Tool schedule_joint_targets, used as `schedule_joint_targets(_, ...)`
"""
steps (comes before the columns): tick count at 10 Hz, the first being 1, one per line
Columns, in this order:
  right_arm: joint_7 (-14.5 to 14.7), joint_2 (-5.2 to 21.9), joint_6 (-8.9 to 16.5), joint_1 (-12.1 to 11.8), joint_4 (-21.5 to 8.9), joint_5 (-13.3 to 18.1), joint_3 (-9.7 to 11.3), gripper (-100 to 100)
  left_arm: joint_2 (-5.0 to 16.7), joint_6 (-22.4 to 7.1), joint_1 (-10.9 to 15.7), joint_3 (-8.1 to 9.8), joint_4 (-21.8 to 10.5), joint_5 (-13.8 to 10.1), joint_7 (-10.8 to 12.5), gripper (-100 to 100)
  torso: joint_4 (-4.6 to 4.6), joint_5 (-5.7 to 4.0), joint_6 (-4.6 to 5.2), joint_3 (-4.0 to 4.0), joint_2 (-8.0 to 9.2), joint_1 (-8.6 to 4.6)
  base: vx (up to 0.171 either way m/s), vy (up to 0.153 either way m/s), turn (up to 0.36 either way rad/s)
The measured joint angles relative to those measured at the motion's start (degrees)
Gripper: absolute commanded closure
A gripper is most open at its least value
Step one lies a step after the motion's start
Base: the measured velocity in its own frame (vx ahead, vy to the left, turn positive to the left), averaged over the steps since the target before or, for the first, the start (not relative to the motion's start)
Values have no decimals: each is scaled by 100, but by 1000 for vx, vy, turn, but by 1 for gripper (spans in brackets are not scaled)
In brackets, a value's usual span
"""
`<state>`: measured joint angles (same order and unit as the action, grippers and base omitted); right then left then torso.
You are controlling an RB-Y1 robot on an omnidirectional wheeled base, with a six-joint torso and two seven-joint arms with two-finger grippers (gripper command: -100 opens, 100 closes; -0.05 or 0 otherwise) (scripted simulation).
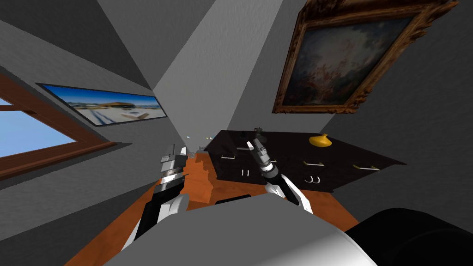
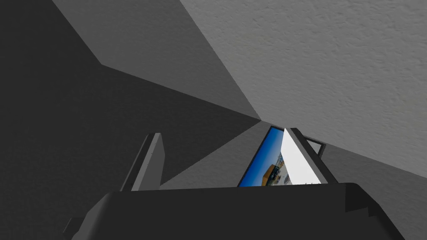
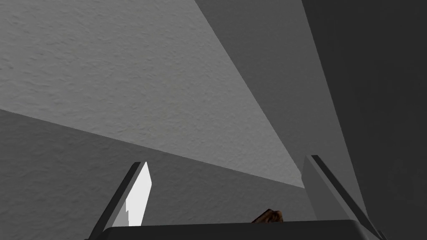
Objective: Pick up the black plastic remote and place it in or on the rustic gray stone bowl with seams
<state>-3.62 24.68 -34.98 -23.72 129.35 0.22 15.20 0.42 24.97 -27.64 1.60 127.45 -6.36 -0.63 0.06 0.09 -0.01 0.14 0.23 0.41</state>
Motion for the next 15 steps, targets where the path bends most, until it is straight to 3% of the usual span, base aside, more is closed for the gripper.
schedule_joint_targets(2,-105,344,23,86,-90,74,108,-100,0,0,0,0,0,0,0,0,0,1,-1,1,1,4,-71,106,31)
schedule_joint_targets(7,-249,1184,-265,224,-782,344,497,-100,0,0,0,0,0,0,0,0,2,-1,2,3,4,-9,-63,85,37)
schedule_joint_targets(15,-338,2449,-366,419,-1555,750,1045,-100,1,0,-1,1,0,0,0,0,-2,-4,3,-7,-13,-30,-39,90,74)
